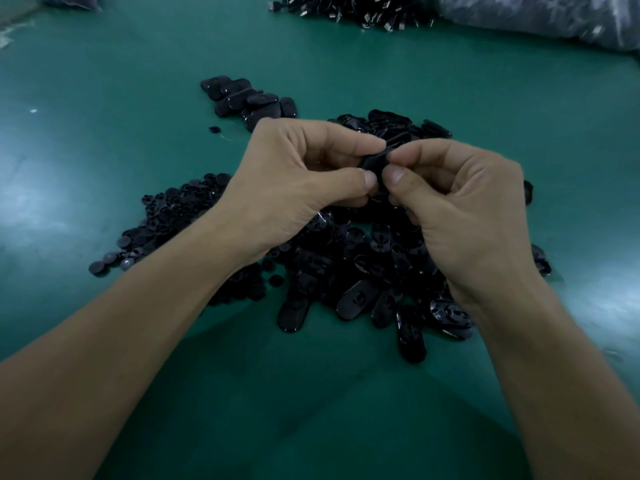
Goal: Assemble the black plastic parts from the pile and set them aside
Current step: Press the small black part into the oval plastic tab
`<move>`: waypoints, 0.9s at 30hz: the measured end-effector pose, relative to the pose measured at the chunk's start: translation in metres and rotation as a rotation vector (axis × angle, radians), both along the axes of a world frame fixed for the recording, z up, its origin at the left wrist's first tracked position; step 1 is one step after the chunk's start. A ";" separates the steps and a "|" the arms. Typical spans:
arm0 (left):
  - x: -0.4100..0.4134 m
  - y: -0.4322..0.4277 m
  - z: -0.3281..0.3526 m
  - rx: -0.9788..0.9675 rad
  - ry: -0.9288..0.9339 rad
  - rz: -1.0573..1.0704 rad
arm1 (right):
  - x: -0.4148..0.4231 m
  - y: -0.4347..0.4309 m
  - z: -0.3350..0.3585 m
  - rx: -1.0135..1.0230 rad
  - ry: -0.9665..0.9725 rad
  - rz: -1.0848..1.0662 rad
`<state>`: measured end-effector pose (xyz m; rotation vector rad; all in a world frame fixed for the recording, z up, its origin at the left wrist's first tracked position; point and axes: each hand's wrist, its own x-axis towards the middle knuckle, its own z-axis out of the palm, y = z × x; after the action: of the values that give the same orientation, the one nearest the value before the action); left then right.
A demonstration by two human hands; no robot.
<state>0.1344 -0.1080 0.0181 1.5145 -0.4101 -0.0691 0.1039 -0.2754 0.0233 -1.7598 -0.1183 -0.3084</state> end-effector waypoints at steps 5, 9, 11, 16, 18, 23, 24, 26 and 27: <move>0.001 -0.001 -0.003 0.051 -0.014 -0.008 | 0.000 0.001 -0.001 -0.082 0.002 -0.001; 0.000 -0.005 -0.009 0.134 -0.086 0.063 | -0.002 0.002 -0.002 -0.128 0.007 -0.040; -0.001 -0.007 -0.011 0.191 -0.133 0.097 | -0.003 0.004 -0.002 -0.157 -0.010 -0.073; -0.002 -0.008 -0.012 0.264 -0.220 0.153 | -0.008 0.011 -0.001 -0.246 -0.078 -0.176; -0.002 -0.009 -0.012 0.270 -0.227 0.153 | -0.010 0.014 0.000 -0.293 -0.100 -0.210; -0.002 -0.011 -0.014 0.296 -0.232 0.170 | -0.013 0.019 0.000 -0.476 -0.101 -0.268; -0.002 -0.011 -0.014 0.303 -0.236 0.181 | -0.014 0.021 0.000 -0.524 -0.107 -0.275; -0.002 -0.010 -0.014 0.329 -0.255 0.204 | -0.015 0.023 0.000 -0.576 -0.118 -0.271; -0.002 -0.010 -0.014 0.343 -0.265 0.212 | -0.015 0.024 0.000 -0.578 -0.110 -0.263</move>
<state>0.1324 -0.1182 0.0045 1.9072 -0.4619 0.2421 0.0886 -0.2510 0.0229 -2.3376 -0.0565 -0.6069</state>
